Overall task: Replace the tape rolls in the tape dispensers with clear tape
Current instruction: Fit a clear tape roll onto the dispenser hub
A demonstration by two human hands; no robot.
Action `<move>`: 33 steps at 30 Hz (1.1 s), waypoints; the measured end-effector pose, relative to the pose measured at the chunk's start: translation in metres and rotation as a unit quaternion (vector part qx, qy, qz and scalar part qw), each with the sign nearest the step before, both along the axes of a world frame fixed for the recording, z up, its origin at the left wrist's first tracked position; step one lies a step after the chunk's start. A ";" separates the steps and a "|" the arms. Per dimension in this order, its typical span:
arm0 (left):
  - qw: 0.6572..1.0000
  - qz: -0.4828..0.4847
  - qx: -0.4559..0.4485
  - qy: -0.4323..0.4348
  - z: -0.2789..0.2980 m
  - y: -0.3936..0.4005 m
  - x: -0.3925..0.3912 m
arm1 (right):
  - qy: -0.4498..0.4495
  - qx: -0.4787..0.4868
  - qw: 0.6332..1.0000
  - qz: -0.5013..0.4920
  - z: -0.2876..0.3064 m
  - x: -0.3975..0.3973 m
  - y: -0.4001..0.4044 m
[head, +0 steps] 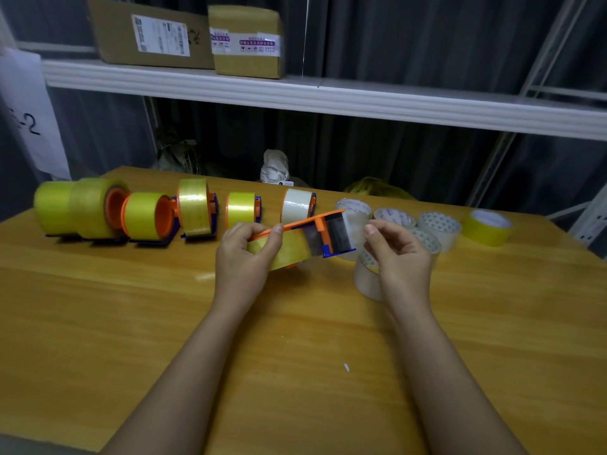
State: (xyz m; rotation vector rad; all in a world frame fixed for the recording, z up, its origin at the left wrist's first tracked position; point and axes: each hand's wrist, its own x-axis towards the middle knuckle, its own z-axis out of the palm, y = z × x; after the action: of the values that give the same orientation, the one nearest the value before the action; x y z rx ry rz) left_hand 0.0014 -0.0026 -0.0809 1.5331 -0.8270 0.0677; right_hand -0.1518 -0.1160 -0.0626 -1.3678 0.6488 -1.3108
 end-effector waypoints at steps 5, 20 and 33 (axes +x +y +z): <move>0.999 -0.013 -0.002 0.036 0.001 0.001 -0.002 | -0.050 0.051 0.996 0.051 0.003 -0.002 0.001; 0.997 -0.029 -0.013 0.065 0.006 0.004 -0.007 | -0.066 0.071 0.990 0.105 0.007 -0.004 0.003; 0.996 -0.044 -0.018 0.072 0.005 0.004 -0.007 | -0.091 0.118 0.976 0.159 0.010 -0.003 0.005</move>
State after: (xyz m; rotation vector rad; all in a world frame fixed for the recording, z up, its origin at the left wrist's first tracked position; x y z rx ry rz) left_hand -0.0058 0.0016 -0.0754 1.4486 -0.7734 -0.0914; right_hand -0.1548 -0.1111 -0.0523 -1.0908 0.4235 -1.0490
